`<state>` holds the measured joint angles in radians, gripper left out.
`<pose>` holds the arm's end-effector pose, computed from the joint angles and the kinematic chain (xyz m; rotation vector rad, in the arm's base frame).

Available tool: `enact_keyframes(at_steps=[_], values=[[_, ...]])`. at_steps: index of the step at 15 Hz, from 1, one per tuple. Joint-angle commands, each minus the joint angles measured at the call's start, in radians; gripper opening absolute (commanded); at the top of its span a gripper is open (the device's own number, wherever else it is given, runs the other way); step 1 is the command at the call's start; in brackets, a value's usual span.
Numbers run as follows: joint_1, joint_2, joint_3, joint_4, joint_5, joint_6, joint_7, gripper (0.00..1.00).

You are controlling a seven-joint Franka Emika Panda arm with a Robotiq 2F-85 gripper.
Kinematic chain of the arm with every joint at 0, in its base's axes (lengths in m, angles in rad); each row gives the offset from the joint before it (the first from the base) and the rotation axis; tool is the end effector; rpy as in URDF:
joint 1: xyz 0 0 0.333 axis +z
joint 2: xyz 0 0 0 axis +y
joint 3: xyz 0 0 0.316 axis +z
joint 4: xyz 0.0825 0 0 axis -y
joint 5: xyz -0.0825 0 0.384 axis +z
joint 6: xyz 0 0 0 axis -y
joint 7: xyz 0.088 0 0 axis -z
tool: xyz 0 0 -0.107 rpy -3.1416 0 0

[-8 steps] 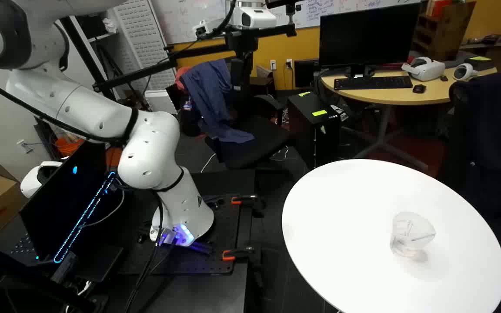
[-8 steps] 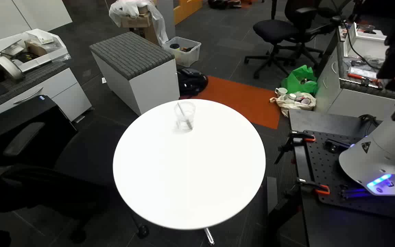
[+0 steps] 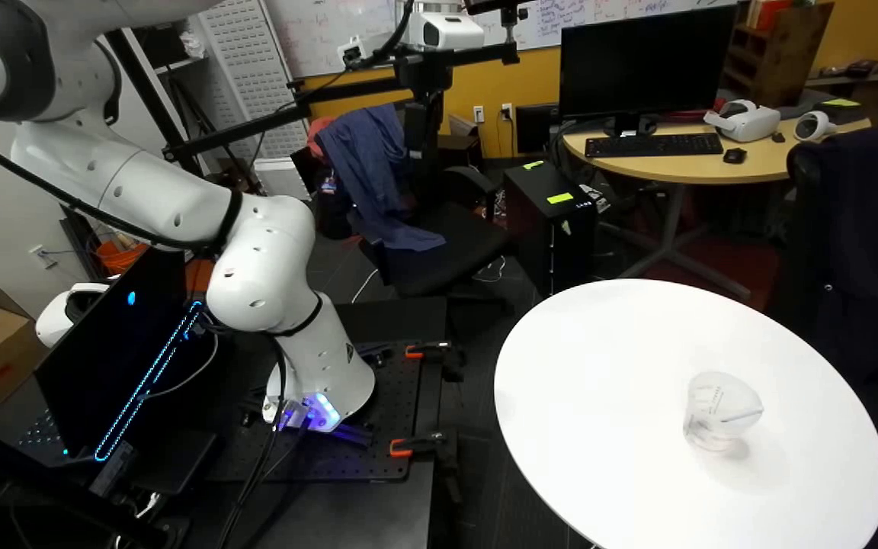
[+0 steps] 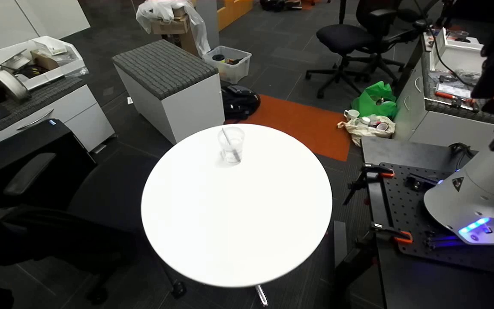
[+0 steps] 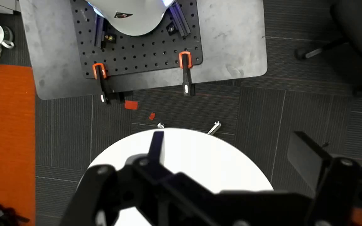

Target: Take the pen out of the cup and put it on the table, move the cup to the left side of the table, then put the pen in the cup

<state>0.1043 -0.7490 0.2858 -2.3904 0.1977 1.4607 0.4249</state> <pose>0.2710 0.1562 0.5423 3.0549 -0.1929 -0.2887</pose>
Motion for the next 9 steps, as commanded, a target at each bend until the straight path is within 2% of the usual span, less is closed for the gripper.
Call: enact_keyframes(at_steps=[1, 9], values=[[-0.013, -0.018, 0.008, -0.005, -0.007, 0.030, 0.003, 1.00], [-0.059, -0.038, -0.023, -0.018, -0.042, 0.188, 0.006, 1.00]])
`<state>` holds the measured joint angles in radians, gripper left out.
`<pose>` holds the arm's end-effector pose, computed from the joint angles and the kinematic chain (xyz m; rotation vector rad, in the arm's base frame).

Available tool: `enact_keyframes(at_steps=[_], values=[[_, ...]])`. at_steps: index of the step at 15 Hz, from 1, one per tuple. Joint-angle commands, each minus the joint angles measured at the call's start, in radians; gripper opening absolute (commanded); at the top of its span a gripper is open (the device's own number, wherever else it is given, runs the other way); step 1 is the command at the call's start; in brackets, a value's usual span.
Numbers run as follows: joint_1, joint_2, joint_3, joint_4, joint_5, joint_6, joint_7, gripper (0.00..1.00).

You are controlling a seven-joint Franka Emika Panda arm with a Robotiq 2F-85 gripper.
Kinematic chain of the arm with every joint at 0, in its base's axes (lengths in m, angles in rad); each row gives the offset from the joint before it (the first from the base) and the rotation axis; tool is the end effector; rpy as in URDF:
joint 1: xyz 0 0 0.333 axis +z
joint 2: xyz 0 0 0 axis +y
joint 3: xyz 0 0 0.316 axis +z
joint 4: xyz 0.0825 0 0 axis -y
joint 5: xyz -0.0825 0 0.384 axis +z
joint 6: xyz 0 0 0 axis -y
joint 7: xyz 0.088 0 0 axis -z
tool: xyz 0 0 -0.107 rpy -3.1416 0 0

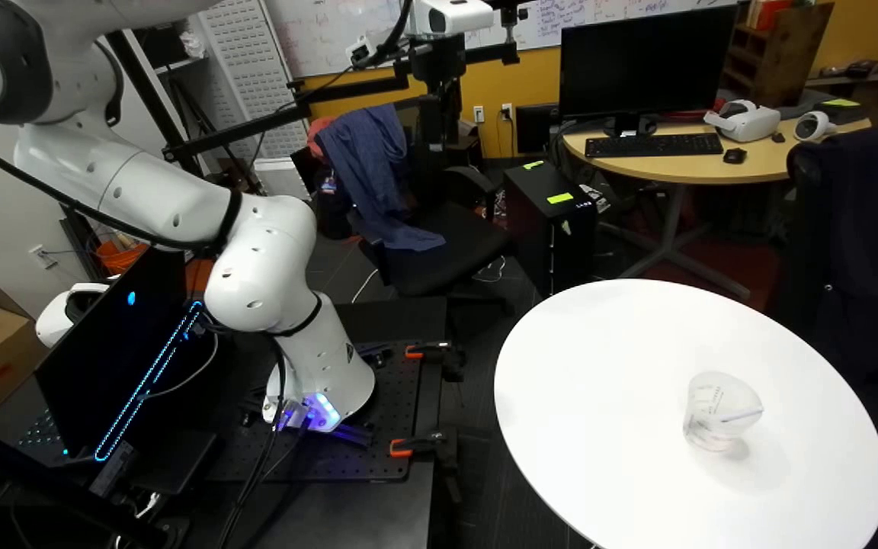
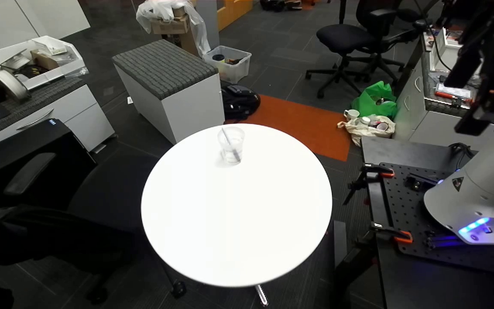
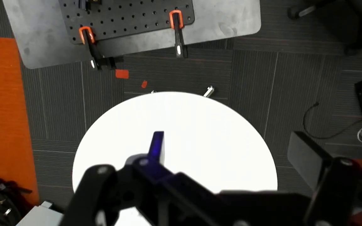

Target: Take the pen out of the cup and put it on the table, move the cup to the left side of the table, then put the pen in the cup

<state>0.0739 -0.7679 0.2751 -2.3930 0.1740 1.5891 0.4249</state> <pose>0.2879 0.1450 0.5570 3.0969 -0.2542 -0.0703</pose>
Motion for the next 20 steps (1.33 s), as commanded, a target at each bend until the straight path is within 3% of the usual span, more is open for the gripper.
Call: enact_keyframes(at_steps=[1, 20], values=[[-0.036, -0.018, -0.017, -0.017, -0.025, 0.081, 0.007, 1.00], [-0.218, 0.081, -0.078, -0.182, -0.211, 0.658, 0.045, 1.00]])
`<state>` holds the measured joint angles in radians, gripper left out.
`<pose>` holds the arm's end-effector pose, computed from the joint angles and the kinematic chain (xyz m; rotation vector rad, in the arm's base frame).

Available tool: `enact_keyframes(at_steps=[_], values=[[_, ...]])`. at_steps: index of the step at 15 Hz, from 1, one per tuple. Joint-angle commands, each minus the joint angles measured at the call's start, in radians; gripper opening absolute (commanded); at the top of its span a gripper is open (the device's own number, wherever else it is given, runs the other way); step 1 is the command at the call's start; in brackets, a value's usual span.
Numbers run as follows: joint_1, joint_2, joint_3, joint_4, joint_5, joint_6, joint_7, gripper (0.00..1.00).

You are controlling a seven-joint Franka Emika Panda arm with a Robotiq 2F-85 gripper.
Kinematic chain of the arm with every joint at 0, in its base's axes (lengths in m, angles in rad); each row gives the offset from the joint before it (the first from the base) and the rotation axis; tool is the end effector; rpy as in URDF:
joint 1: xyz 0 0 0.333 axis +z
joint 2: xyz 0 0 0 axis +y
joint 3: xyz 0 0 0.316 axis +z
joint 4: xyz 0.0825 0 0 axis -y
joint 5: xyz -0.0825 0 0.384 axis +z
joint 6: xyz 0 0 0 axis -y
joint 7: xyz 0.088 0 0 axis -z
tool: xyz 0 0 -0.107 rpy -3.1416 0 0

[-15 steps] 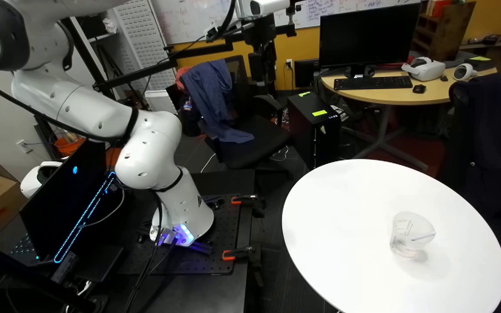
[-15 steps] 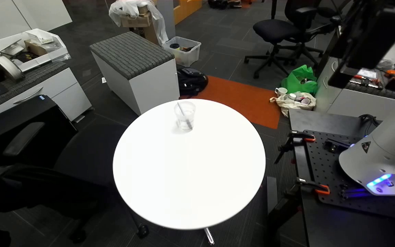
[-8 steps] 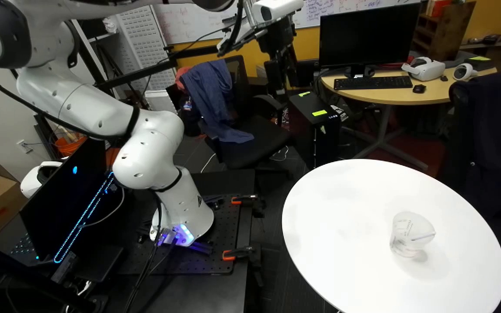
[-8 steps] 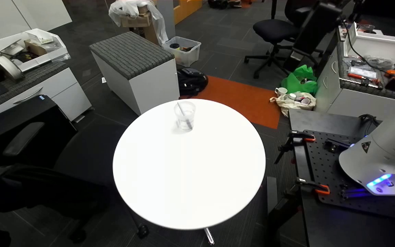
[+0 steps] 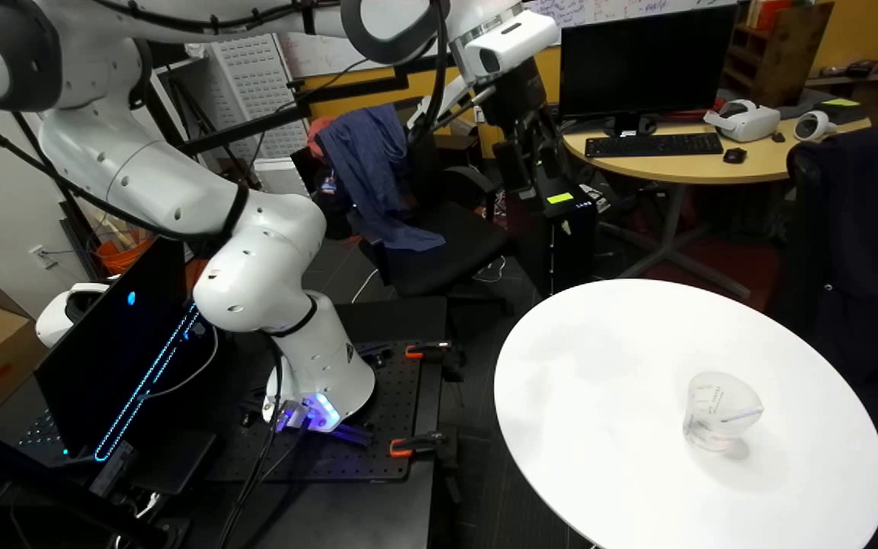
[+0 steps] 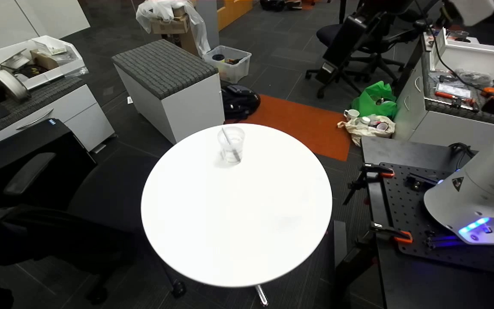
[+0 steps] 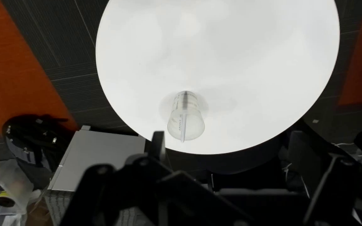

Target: Take the pen out of the cup and put it on the table, move the cup to the left side of the table, then put the pen in the cup

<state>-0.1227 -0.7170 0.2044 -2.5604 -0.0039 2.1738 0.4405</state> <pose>0.3655 0.0373 0.5233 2.9831 -0.5813 0.5256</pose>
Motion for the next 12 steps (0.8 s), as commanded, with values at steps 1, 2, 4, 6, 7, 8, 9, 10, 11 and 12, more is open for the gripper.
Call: enact_keyframes(at_steps=[1, 2, 4, 6, 7, 8, 9, 10, 11, 12], values=[[-0.030, 0.042, -0.011, -0.018, -0.040, 0.096, 0.030, 1.00], [-0.040, 0.054, -0.013, -0.022, -0.050, 0.120, 0.032, 1.00], [-0.061, 0.081, -0.015, -0.032, -0.071, 0.180, 0.037, 1.00], [-0.084, 0.119, -0.017, -0.036, -0.093, 0.250, 0.040, 1.00], [-0.096, 0.140, -0.016, -0.036, -0.106, 0.285, 0.043, 1.00], [-0.107, 0.163, -0.016, -0.036, -0.118, 0.320, 0.043, 1.00], [-0.119, 0.188, -0.015, -0.035, -0.130, 0.353, 0.044, 1.00], [-0.131, 0.213, -0.014, -0.034, -0.145, 0.382, 0.047, 1.00], [-0.140, 0.236, -0.014, -0.032, -0.155, 0.405, 0.048, 1.00], [-0.149, 0.262, -0.014, -0.029, -0.166, 0.429, 0.056, 1.00]])
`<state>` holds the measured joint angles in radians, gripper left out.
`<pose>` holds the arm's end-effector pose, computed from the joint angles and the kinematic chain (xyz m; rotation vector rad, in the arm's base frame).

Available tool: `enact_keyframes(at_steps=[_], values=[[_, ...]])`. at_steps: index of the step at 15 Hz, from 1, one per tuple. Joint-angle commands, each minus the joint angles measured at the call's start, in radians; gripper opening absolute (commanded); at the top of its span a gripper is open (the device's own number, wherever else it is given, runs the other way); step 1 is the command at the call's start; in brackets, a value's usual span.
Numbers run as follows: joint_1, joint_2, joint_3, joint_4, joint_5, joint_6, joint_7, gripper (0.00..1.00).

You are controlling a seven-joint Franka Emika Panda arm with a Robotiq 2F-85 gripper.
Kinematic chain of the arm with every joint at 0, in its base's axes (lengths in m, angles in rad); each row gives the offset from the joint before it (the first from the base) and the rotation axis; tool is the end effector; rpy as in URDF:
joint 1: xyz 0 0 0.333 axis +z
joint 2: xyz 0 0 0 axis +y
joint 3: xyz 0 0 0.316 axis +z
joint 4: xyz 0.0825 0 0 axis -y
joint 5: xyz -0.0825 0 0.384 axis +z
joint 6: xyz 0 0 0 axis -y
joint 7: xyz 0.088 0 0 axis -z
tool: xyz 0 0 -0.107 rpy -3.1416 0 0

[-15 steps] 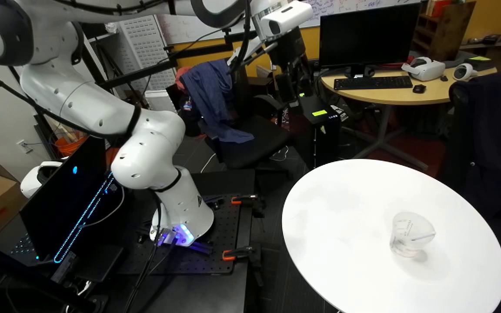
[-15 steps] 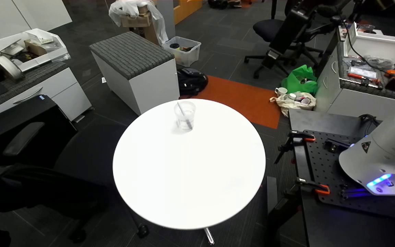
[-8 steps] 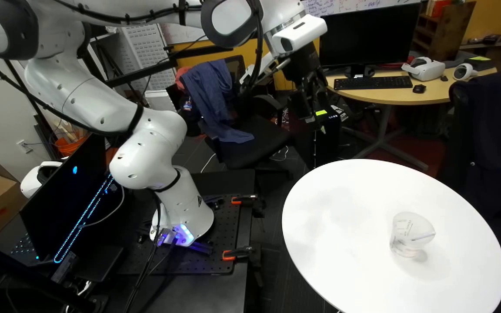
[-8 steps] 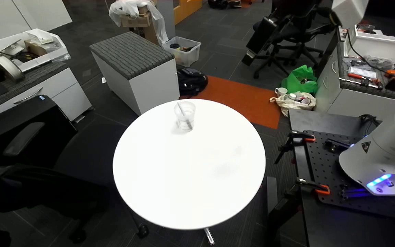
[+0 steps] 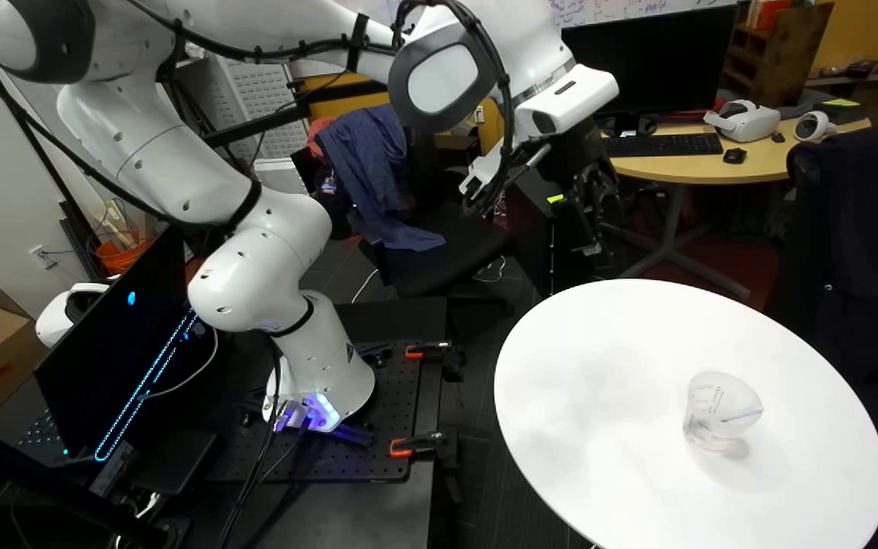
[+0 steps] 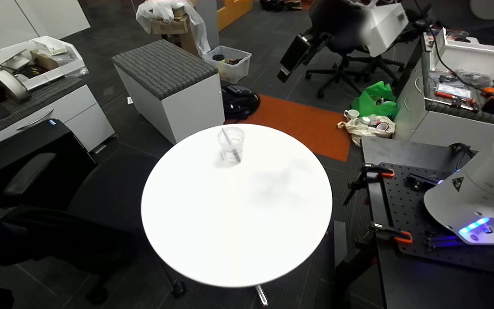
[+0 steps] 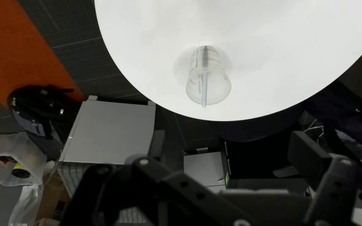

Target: Take the pen out of the cup and put it on the table, move the cup to the left side of the table, then put the pen in the cup

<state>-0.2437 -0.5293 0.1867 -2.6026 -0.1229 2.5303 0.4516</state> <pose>0.4149 -0.0195 0.4736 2.8918 -0.6276 0.7106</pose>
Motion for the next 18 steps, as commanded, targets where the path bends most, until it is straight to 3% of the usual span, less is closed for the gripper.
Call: enact_keyframes(at_steps=[1, 6, 11, 12, 18], values=[[-0.035, 0.100, 0.004, 0.015, -0.059, 0.092, 0.053, 1.00], [-0.061, 0.208, 0.001, 0.030, -0.117, 0.165, 0.082, 1.00], [-0.099, 0.292, 0.010, 0.055, -0.230, 0.229, 0.194, 1.00], [-0.053, 0.250, -0.025, 0.025, -0.191, 0.200, 0.138, 1.00], [-0.056, 0.283, -0.032, 0.046, -0.218, 0.207, 0.169, 1.00]])
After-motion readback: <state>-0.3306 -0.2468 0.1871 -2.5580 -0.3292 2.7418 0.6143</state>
